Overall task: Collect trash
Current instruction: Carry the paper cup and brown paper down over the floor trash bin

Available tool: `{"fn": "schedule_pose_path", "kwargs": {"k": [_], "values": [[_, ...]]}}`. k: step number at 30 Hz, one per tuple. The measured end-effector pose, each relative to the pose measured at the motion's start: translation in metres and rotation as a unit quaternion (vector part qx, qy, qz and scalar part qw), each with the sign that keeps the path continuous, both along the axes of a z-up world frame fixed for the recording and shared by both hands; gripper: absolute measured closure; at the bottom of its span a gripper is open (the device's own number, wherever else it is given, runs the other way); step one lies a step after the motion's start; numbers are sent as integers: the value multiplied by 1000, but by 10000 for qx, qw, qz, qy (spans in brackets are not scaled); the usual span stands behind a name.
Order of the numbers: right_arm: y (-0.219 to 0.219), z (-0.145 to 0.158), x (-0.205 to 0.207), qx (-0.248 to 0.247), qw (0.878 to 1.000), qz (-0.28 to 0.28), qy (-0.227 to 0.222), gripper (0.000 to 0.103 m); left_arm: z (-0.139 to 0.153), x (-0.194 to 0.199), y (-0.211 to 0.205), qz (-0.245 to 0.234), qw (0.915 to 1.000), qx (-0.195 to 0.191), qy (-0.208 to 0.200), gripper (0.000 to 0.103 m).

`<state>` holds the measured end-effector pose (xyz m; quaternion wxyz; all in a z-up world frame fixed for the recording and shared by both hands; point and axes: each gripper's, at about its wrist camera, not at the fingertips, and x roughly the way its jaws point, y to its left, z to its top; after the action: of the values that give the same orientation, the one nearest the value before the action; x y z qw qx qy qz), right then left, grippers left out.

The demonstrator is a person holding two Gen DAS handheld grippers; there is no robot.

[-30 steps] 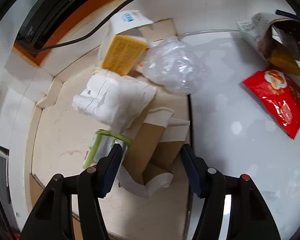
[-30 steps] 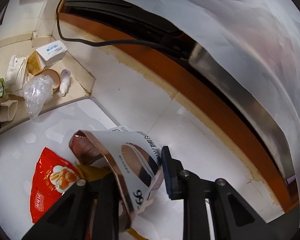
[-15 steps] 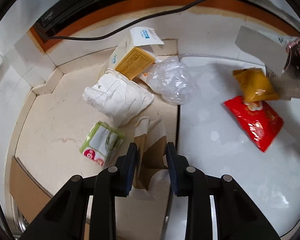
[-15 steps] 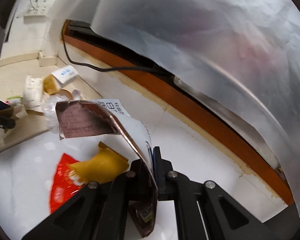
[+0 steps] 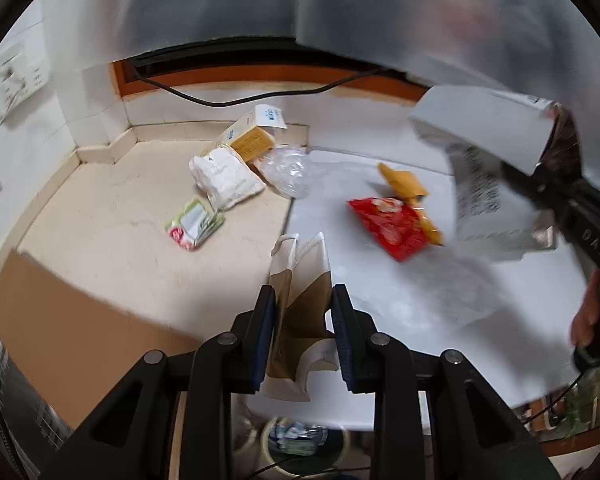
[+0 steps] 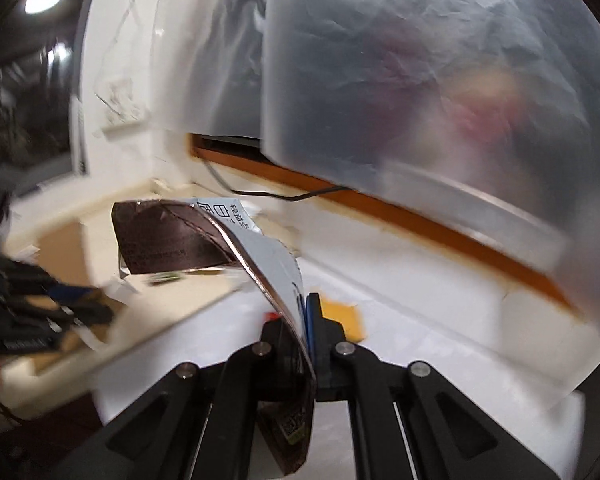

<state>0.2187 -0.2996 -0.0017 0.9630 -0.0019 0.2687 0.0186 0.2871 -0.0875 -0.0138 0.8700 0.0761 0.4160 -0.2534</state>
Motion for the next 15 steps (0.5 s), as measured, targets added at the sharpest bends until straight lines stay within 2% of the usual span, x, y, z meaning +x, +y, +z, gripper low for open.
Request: {"fn": "schedule_pose_path", "kwargs": {"k": [4,8,11,15], "values": [[11,-5,-43,639,9976,239,72,100,4,-47,17,61,9993,-363,-39,77],[37,-28,-85,1160,9914,558,238,100,-6,-90,37,227,9973,-690,-41,77],[62,-53,-110,1082,9903,761,436,100,-24,-120,53,451,9963,-728,-69,77],[88,-97,-131,1018,9844,1012,1014,100,-63,-151,75,743,9938,-815,141,77]]}}
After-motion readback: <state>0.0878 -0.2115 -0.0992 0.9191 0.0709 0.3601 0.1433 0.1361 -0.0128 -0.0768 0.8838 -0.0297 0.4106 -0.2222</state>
